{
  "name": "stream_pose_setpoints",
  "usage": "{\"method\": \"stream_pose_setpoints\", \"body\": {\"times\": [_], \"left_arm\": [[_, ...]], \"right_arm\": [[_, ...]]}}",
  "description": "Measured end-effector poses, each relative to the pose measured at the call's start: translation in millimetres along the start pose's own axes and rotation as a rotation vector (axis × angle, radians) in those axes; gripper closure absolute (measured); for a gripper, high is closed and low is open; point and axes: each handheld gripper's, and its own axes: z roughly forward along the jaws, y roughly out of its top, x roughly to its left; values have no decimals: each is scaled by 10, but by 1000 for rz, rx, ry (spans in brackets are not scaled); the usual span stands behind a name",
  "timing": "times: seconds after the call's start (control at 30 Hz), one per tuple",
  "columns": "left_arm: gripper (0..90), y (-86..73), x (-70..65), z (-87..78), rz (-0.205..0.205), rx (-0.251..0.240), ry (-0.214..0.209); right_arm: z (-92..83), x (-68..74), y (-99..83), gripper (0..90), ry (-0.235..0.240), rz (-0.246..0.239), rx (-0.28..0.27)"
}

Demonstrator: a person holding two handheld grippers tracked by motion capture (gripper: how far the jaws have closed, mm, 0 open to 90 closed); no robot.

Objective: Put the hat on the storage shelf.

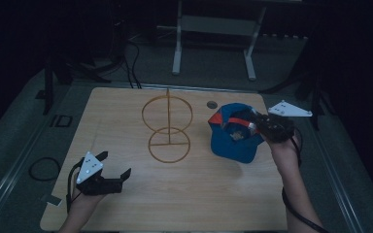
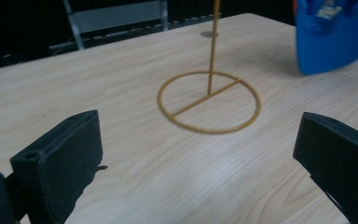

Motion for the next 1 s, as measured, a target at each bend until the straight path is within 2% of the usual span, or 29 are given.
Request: {"method": "stream_pose_setpoints", "body": {"times": [0.17,0.3,0.5,0.73,0.8,0.87,0.93,1.0], "left_arm": [[18,271,-44,48,16,-17,-25],[18,458,-73,72,72,-24,-14],[18,743,-77,97,75,-35,-41],[18,1121,-195,204,122,-46,-64],[18,1219,-229,253,136,-42,-77],[18,1305,-276,305,157,-34,-79],[18,1380,-311,367,155,-33,-94],[19,1450,-338,429,136,-37,-116]], "right_arm": [[-76,-12,105,855,-11,-17,-15],[-135,-26,179,854,-15,-20,-32],[-214,-10,237,855,-5,-23,-41],[-289,21,300,854,6,-32,-63],[-313,28,317,854,20,-26,-71],[-333,35,329,854,15,-35,-77],[-345,33,331,854,16,-27,-82],[-351,25,326,854,23,-23,-84]]}}
